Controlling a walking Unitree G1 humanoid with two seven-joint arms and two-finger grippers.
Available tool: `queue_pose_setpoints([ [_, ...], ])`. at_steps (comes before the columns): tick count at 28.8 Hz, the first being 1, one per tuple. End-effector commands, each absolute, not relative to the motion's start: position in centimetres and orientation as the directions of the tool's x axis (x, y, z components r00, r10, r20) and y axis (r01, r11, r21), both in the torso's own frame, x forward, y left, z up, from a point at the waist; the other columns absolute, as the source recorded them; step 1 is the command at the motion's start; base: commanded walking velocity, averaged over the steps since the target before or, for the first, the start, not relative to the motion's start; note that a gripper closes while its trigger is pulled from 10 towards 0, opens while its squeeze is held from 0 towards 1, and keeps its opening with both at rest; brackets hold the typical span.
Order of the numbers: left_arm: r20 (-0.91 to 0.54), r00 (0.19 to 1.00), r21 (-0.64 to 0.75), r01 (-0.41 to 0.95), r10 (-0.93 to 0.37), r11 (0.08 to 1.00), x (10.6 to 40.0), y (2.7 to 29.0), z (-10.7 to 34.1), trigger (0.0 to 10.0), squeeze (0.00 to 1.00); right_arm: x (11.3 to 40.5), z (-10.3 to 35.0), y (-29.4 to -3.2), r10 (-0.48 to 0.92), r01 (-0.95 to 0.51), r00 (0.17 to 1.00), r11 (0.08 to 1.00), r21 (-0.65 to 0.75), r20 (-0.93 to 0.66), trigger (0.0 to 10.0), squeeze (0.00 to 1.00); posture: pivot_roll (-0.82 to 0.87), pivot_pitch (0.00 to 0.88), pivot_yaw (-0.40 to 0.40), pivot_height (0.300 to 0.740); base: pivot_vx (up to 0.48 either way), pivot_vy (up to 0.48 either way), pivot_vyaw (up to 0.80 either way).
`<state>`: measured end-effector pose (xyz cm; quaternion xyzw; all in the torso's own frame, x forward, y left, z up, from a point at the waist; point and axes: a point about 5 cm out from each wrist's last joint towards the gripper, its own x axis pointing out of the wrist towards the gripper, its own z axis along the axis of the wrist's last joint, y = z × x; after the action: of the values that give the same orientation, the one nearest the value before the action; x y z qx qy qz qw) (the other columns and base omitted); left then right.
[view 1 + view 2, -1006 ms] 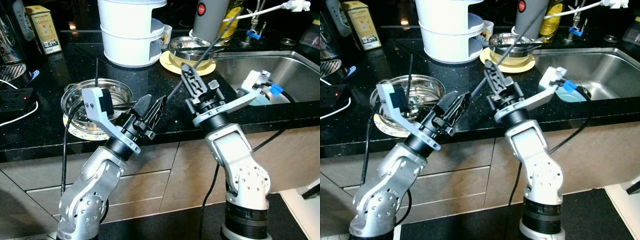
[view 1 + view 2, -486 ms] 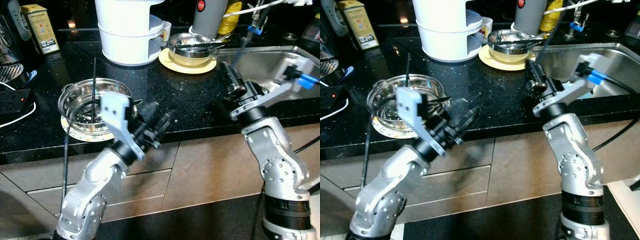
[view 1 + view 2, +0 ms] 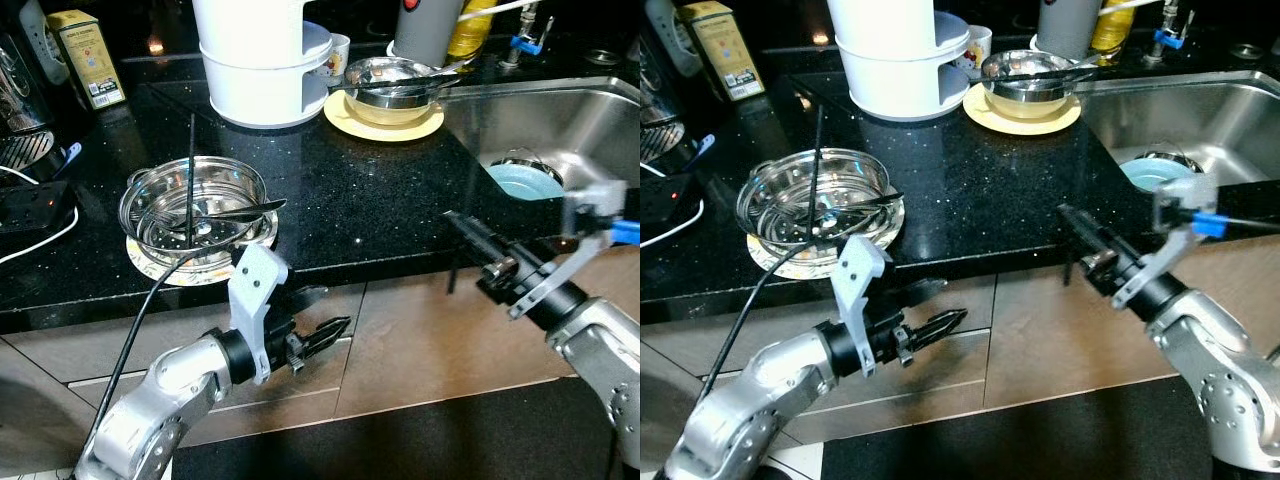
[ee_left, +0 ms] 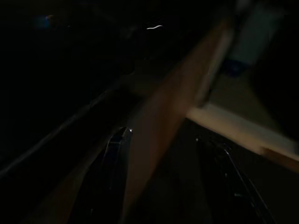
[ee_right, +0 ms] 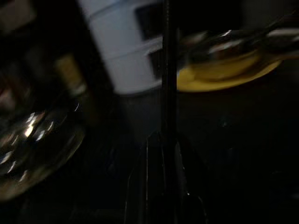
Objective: Kitchen organization
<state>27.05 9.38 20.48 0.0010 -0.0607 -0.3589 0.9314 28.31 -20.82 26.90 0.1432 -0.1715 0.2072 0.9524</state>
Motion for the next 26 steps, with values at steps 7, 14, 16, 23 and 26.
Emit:
queue_pose_setpoints([
  [7, 0.142, 0.818, -0.038, 0.568, -0.558, 0.822, 27.1, 10.2, 19.9, 10.0, 0.0, 29.2, 26.3, -18.7, 0.338, -0.448, 0.859, 0.859, 0.246, 0.385, 10.0, 0.0, -0.09, 0.173, -0.042, 0.74, 0.0, 0.0, 0.0],
  [14, 0.126, 0.812, -0.083, 0.581, -0.57, 0.81, 26.9, 10.1, 20.1, 10.0, 0.0, 29.6, 27.2, -19.9, 0.222, -0.363, 0.869, 0.893, 0.265, 0.442, 10.0, 0.0, -0.09, 0.17, -0.033, 0.74, 0.0, 0.0, 0.0],
  [16, 0.147, 0.813, -0.07, 0.576, -0.563, 0.814, 26.9, 9.9, 20.4, 10.0, 0.0, 29.9, 27.2, -19.9, 0.193, -0.332, 0.875, 0.907, 0.26, 0.443, 10.0, 0.0, -0.08, 0.17, -0.032, 0.74, 0.0, 0.0, 0.0],
  [23, 0.167, 0.83, -0.01, 0.542, -0.533, 0.841, 27.0, 9.5, 20.5, 10.0, 0.0, 30.5, 27.2, -18.4, 0.189, -0.317, 0.874, 0.921, 0.229, 0.447, 10.0, 0.0, -0.08, 0.17, -0.027, 0.74, 0.0, 0.0, 0.0],
  [26, 0.174, 0.835, -0.007, 0.532, -0.522, 0.847, 27.1, 9.5, 20.6, 10.0, 0.0, 30.4, 26.9, -17.7, 0.217, -0.335, 0.872, 0.918, 0.213, 0.439, 10.0, 0.0, -0.08, 0.168, -0.026, 0.74, 0.0, 0.0, 0.0],
])
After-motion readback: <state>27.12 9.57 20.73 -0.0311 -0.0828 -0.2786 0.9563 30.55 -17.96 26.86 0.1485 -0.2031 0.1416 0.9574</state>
